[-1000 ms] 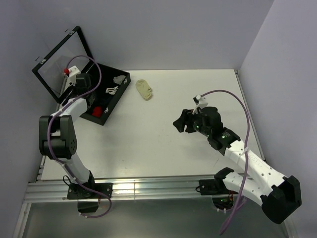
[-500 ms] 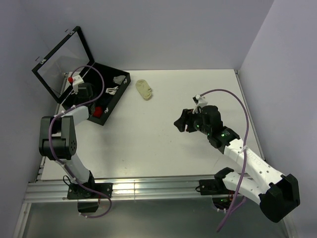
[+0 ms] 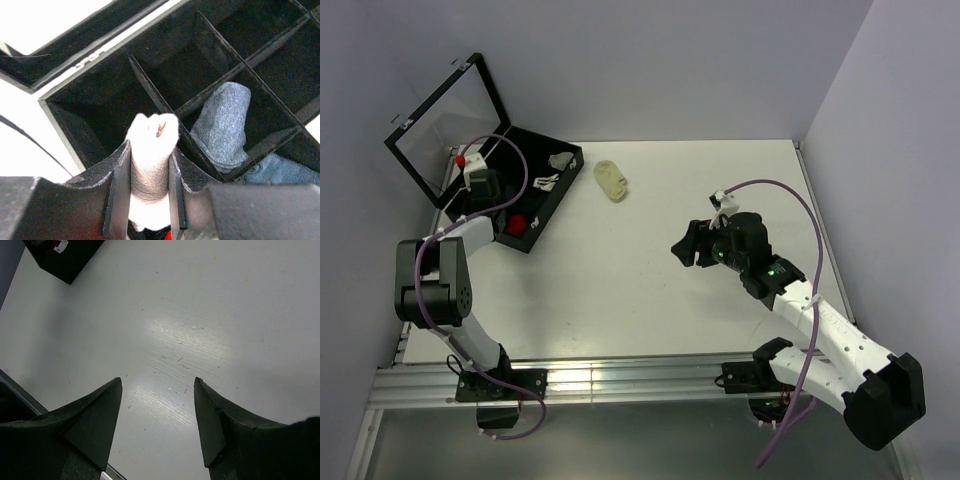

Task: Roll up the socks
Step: Place the sock in the storage box.

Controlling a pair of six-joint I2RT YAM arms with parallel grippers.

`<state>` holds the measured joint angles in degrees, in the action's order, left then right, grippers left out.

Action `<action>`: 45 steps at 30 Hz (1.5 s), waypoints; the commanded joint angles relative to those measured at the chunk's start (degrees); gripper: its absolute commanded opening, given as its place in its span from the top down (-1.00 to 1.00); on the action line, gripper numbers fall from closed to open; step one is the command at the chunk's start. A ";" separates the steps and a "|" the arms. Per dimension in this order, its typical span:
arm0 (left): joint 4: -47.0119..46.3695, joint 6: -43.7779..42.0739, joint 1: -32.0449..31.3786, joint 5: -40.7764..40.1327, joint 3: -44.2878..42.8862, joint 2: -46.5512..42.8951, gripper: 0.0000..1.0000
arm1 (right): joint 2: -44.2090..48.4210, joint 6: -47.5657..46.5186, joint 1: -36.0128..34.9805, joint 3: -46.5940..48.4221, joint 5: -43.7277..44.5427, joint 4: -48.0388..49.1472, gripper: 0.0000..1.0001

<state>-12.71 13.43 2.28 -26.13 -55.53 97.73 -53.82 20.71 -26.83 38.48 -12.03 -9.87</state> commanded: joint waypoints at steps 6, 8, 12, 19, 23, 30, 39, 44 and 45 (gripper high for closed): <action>5.93 -3.06 0.26 6.88 -3.26 -1.23 0.99 | 1.26 -1.46 0.99 1.16 -0.71 1.43 -0.31; 8.13 -2.10 0.26 6.71 -4.06 -0.70 0.99 | 1.44 -1.46 1.08 0.98 -0.71 1.17 -0.31; 14.18 -0.25 0.26 7.32 -6.51 -0.35 0.99 | 2.14 -1.11 1.17 0.46 -0.54 1.25 -0.30; 23.07 2.82 0.53 6.36 -11.97 5.79 0.99 | 2.76 -0.93 1.34 -0.07 -0.45 1.08 -0.30; 26.50 4.41 0.70 7.32 -14.17 7.73 0.99 | 3.28 -1.28 1.34 -0.07 -0.01 0.47 -0.29; 28.52 4.50 1.49 11.97 -15.57 10.28 0.99 | 3.64 -1.29 1.52 -0.60 0.17 0.81 -0.29; 35.38 5.11 3.60 17.69 -21.55 17.13 0.99 | 3.02 -1.99 1.78 -0.07 0.25 0.38 -0.29; 40.65 4.59 4.04 20.24 -25.85 22.23 0.99 | 2.41 -2.25 1.87 0.46 0.25 0.02 -0.29; 41.36 4.50 4.13 20.68 -26.38 23.02 0.99 | 2.32 -2.17 1.96 0.46 0.17 0.11 -0.29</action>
<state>22.11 17.32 6.63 -11.27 -81.08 115.20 -51.31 19.75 -25.47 38.17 -12.49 -10.35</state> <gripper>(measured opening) 0.336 0.645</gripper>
